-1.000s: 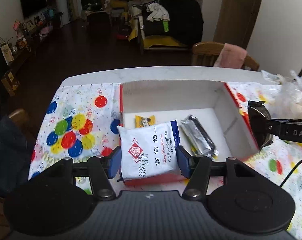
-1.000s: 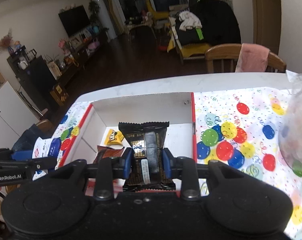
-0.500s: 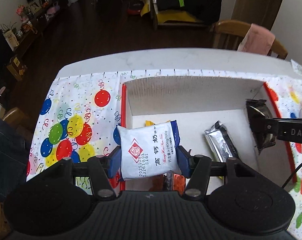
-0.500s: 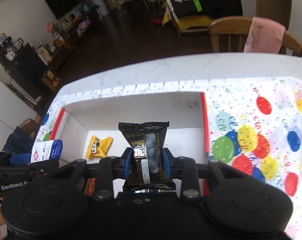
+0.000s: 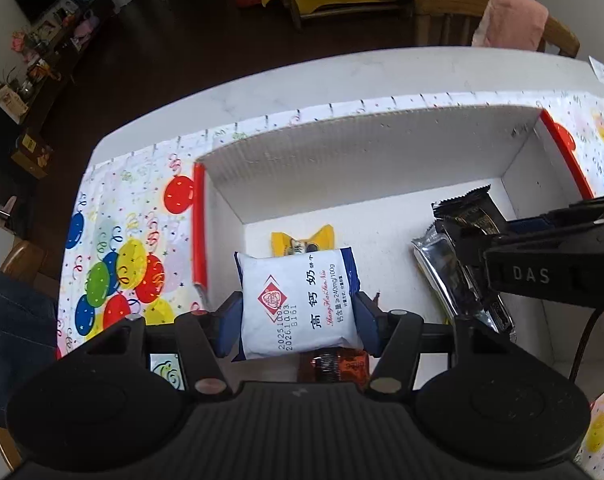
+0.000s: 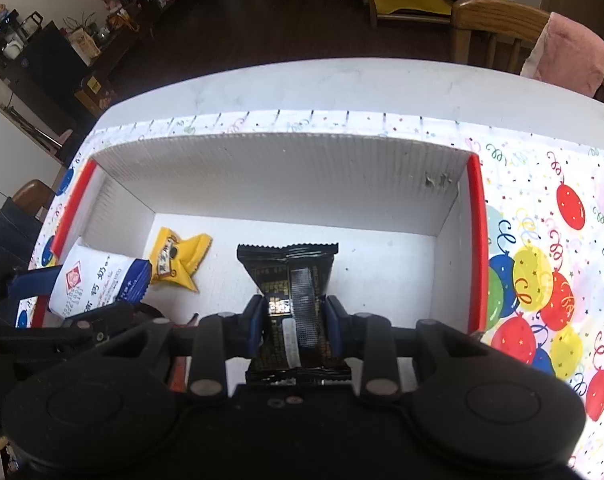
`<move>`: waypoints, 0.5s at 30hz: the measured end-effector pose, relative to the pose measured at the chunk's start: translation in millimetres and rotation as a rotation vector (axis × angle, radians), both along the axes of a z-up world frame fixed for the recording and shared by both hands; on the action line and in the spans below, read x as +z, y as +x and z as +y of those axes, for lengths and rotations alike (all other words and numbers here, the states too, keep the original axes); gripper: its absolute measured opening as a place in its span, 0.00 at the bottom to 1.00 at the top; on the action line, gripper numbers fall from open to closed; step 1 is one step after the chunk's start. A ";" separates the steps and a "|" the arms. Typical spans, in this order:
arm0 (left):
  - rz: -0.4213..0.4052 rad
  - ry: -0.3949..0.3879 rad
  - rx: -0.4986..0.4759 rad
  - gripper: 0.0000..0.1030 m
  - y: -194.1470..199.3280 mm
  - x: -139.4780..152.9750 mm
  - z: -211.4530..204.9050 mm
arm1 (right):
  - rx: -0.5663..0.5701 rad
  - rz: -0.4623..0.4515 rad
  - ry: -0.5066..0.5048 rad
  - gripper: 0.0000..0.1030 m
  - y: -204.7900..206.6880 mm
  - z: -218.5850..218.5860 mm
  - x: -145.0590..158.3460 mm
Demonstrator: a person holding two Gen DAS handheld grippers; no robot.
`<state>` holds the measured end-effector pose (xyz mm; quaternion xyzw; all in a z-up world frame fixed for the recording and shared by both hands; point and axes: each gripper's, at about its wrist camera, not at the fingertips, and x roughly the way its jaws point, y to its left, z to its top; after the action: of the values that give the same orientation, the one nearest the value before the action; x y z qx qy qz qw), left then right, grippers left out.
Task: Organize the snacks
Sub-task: 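Carry the white packet with left tool while right tool carries dark bar into red box, then open both tools to drop the packets in the box and withdraw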
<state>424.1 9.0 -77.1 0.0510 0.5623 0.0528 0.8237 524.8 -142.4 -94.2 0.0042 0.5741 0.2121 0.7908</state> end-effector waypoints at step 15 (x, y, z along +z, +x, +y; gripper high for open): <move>0.044 -0.010 0.056 0.57 -1.1 -17.9 7.7 | 0.038 0.009 -0.012 0.34 -2.3 2.9 -4.8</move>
<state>423.0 16.7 -95.1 0.0321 0.5816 0.0718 0.8097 522.4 -139.6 -99.0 -0.0105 0.5790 0.2239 0.7839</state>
